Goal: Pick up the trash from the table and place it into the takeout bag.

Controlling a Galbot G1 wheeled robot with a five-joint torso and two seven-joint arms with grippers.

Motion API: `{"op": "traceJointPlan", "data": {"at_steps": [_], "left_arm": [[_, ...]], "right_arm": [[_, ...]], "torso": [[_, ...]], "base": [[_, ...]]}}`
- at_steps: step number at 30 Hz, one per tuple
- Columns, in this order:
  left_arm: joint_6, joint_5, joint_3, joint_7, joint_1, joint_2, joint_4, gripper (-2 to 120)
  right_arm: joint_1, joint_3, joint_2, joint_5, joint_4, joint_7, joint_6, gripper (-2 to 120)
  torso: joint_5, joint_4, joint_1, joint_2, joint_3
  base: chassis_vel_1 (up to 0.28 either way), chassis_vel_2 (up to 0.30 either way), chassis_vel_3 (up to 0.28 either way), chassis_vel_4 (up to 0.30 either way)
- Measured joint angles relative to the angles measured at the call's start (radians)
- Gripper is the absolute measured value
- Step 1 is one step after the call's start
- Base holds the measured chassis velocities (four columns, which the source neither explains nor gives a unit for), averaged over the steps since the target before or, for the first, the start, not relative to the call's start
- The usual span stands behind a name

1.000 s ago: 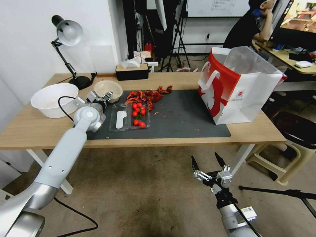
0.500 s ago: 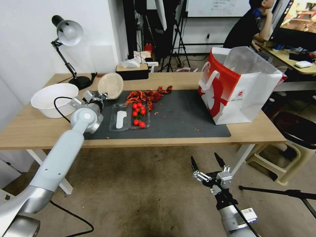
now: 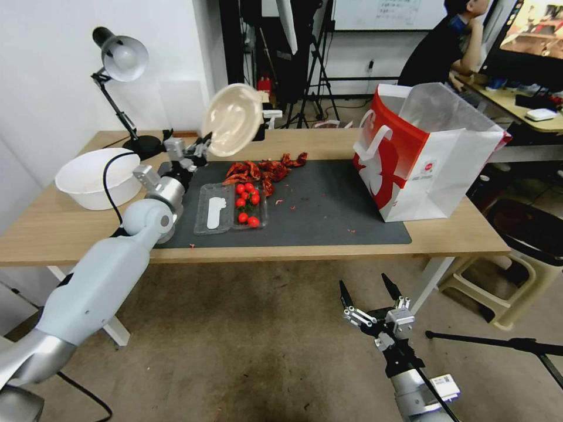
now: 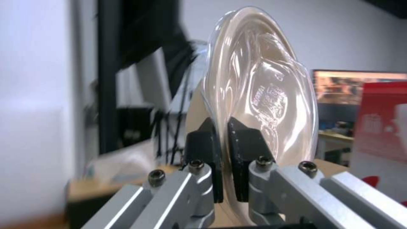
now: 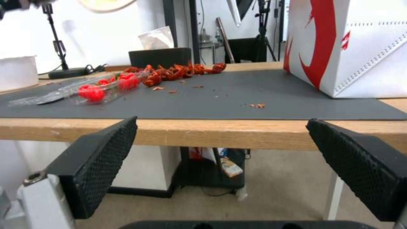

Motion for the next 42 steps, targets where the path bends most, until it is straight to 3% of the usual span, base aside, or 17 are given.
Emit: {"op": "traceJointPlan", "data": {"at_steps": [1,3,5,7,8,10,11,12,15,20,22,25,37,42], "left_arm": [[0.000,0.000,0.000,0.000,0.000,0.000,0.000,3],[-0.046,0.051,0.031,0.105,-0.073,-0.009,0.039,3],[-0.054,0.062,0.040,0.136,-0.093,-0.012,0.049,3],[-0.065,0.087,0.080,0.285,-0.200,-0.029,0.102,3],[-0.065,0.087,0.080,0.285,-0.200,-0.029,0.102,3],[-0.055,0.088,0.120,0.423,-0.294,-0.055,0.157,3],[-0.055,0.088,0.120,0.423,-0.294,-0.055,0.157,3],[-0.048,0.091,0.140,0.467,-0.325,-0.068,0.177,3],[-0.020,0.096,0.215,0.520,-0.411,-0.120,0.225,3],[-0.005,0.096,0.287,0.507,-0.471,-0.184,0.256,3],[0.048,0.094,0.339,0.447,-0.526,-0.250,0.274,3],[0.077,0.092,0.377,0.397,-0.563,-0.296,0.290,3],[0.114,0.117,0.480,0.265,-0.707,-0.347,0.322,3],[0.123,0.200,0.527,0.212,-0.756,-0.376,0.336,3]], "right_arm": [[0.000,0.000,0.000,0.000,0.000,0.000,0.000,100],[0.000,0.000,-0.002,0.000,0.001,0.000,0.000,100],[-0.001,0.000,-0.002,0.000,0.001,0.000,0.000,100],[-0.002,0.002,-0.002,0.000,0.001,0.000,0.000,100],[-0.002,0.002,-0.002,0.000,0.001,0.000,0.000,100],[-0.002,0.003,-0.002,0.000,0.001,0.000,0.000,100],[-0.002,0.003,-0.002,0.000,0.001,0.000,0.000,100],[-0.002,0.003,-0.001,0.000,0.001,0.000,0.000,100],[-0.004,0.004,0.000,0.000,0.002,0.000,0.000,100],[-0.005,0.008,0.000,-0.001,0.003,0.001,0.000,100],[-0.006,0.009,0.002,-0.004,0.003,0.002,0.000,100],[-0.006,0.007,0.008,-0.009,0.000,0.002,0.000,100],[-0.015,0.014,0.013,-0.010,-0.008,0.001,0.011,100],[-0.015,0.014,0.014,-0.009,-0.008,0.000,0.011,100]], "torso": [[0.0000,0.0000,0.000,0.000,0.000],[-0.0001,0.0003,0.000,0.000,0.000],[0.0000,0.0002,0.000,0.000,0.000],[0.0002,0.0002,0.000,0.000,0.000],[0.0002,0.0002,0.000,0.000,0.000],[0.0002,0.0004,0.000,0.000,0.000],[0.0002,0.0004,0.000,0.000,0.000],[0.0003,0.0002,0.000,0.000,0.000],[0.0002,0.0002,0.000,0.000,0.000],[0.0001,0.0002,0.000,0.000,0.000],[0.0007,-0.0002,0.000,0.000,0.000],[0.0002,-0.0002,0.000,0.000,0.000],[0.0000,0.0004,0.000,0.000,0.000],[0.0000,0.0004,0.000,0.000,0.000]], "base": [[0.000,0.000,0.000,0.000],[0.000,0.000,0.000,0.000],[0.000,0.000,0.000,0.000],[0.000,0.000,0.000,0.000],[0.000,0.000,0.000,0.000],[0.000,0.000,0.000,0.000],[0.000,0.000,0.000,0.000],[0.000,0.000,0.000,0.000],[0.000,0.000,0.000,0.000],[0.000,0.000,0.000,0.000],[0.000,0.000,0.000,0.000],[0.000,0.000,0.000,0.000],[0.000,0.000,0.000,0.000],[0.000,0.000,0.000,0.000]]}}
